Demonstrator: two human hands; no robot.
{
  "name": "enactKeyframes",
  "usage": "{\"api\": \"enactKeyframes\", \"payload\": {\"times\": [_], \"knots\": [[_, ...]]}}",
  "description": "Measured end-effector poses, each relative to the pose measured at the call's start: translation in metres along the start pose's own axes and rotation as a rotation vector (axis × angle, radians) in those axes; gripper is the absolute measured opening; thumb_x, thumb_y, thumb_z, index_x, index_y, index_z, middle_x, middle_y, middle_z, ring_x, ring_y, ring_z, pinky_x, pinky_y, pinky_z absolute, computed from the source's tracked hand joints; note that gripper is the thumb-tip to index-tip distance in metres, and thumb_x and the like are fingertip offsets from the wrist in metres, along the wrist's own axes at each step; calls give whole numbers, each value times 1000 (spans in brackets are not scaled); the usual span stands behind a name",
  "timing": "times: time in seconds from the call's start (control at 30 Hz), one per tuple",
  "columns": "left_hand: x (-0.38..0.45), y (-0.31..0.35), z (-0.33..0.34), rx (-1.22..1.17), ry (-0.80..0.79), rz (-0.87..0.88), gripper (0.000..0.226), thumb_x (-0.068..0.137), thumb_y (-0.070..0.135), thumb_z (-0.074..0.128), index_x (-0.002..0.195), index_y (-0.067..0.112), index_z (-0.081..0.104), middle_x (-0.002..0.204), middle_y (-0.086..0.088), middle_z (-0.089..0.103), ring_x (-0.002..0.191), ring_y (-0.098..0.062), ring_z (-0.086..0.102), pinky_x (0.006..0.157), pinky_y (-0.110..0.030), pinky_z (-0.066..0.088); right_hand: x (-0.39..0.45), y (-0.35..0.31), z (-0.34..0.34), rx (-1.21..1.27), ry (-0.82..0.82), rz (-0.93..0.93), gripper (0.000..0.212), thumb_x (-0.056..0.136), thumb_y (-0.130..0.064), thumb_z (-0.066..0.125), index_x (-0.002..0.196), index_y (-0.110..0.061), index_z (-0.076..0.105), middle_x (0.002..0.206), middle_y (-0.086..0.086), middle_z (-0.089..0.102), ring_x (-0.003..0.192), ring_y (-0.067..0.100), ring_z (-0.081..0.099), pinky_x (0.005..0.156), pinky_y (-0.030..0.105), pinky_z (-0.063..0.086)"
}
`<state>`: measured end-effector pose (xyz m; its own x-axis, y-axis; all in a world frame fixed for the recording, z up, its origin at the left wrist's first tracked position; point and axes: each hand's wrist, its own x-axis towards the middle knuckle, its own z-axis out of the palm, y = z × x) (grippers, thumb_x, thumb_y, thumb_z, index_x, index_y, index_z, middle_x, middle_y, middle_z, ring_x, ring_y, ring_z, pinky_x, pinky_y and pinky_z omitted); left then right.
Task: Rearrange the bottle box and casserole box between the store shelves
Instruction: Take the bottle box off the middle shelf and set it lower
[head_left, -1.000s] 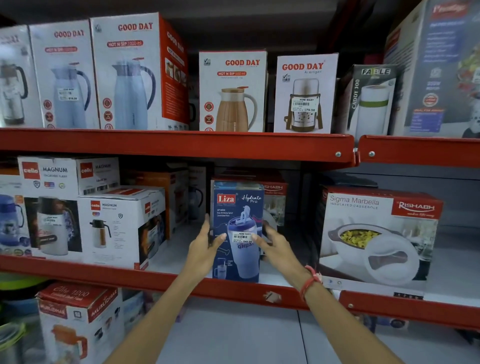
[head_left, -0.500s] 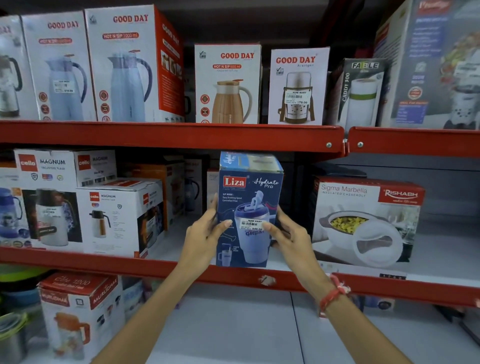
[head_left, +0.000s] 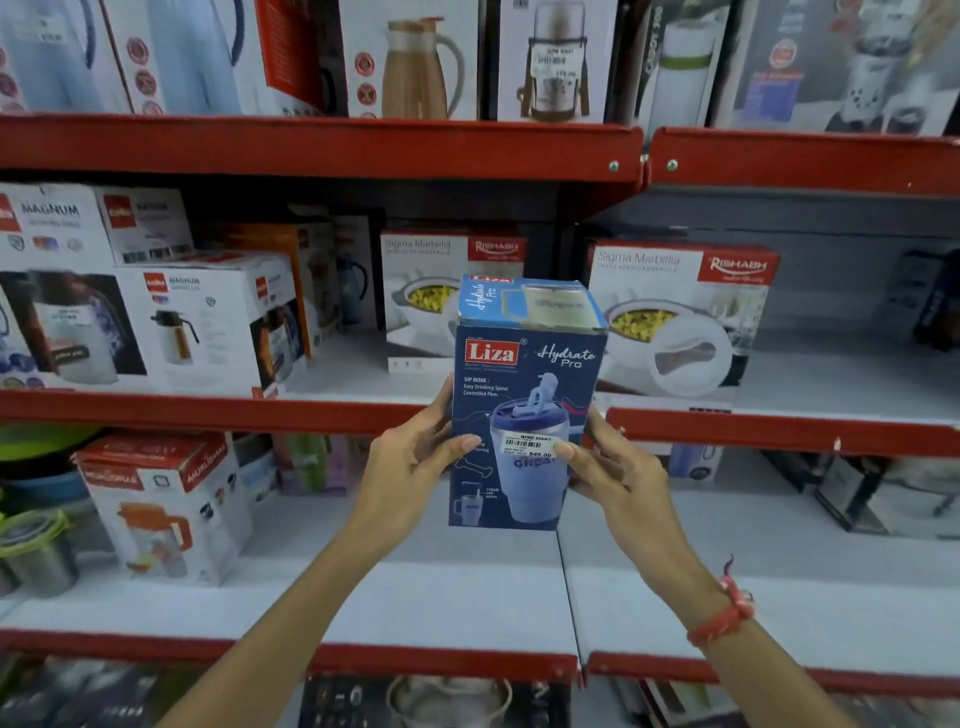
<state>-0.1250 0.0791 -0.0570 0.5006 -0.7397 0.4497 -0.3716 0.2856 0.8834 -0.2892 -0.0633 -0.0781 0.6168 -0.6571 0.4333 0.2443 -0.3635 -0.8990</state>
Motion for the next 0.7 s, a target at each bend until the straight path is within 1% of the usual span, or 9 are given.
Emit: {"api": "enactKeyframes", "payload": {"times": [0.1,0.2,0.3,0.4,0.47,0.53,0.57,0.63,0.7], "knots": [[-13,-16,7,-7,-28,-74,62,85,6,61,141,19,39,128,0,64,118,-15,60,88,-33,57,-18,19,-8,-41,-4,61,50,89,-11,62,136,-22,53,110,-23,72,101,2,68,75,21,57],[-26,-38,16,-23,-58,-161,60,83,6,62,139,17,42,123,7,67,116,-16,62,90,-37,57,-33,41,-15,-61,-3,131,51,85,-15,64,134,-22,55,105,-28,72,99,3,68,75,22,57],[-34,-65,26,-1,-70,-231,55,84,6,62,136,15,46,110,21,71,107,-10,66,88,-35,57,-42,66,-23,-91,-21,205,56,82,-26,67,136,-23,54,123,-19,67,112,9,65,89,38,57],[-39,-92,38,52,-68,-297,54,83,3,64,133,16,49,98,27,71,95,4,67,86,-28,57,-46,92,-30,-120,-38,273,60,79,-34,69,136,-28,52,127,-11,66,116,13,63,97,49,52],[-43,-111,47,99,-47,-331,54,82,1,65,132,11,50,104,18,70,88,13,65,83,-19,54,-48,113,-34,-138,-42,316,59,77,-35,71,133,-33,55,123,-8,69,114,14,64,97,51,52],[-45,-129,56,148,-34,-343,51,82,1,66,130,9,50,113,7,64,87,16,63,79,-12,53,-49,133,-38,-158,-48,352,59,74,-36,73,130,-36,55,120,-4,71,110,15,67,95,52,53],[-45,-137,60,166,-30,-350,51,82,2,65,130,11,50,115,5,63,89,13,64,80,-13,54,-48,141,-39,-164,-52,368,60,73,-36,73,129,-37,54,119,-2,71,108,14,68,95,51,53],[-44,-152,69,184,-23,-377,51,83,1,64,131,12,49,117,4,62,97,-3,65,87,-21,51,-45,159,-41,-173,-55,401,58,70,-37,73,126,-41,55,118,2,72,103,11,68,96,50,53],[-40,-166,75,192,-10,-407,53,83,-3,63,132,8,47,118,3,59,104,-14,61,89,-21,48,-42,175,-41,-198,-50,417,52,70,-42,73,119,-49,57,117,3,72,101,11,68,95,49,53]]}}
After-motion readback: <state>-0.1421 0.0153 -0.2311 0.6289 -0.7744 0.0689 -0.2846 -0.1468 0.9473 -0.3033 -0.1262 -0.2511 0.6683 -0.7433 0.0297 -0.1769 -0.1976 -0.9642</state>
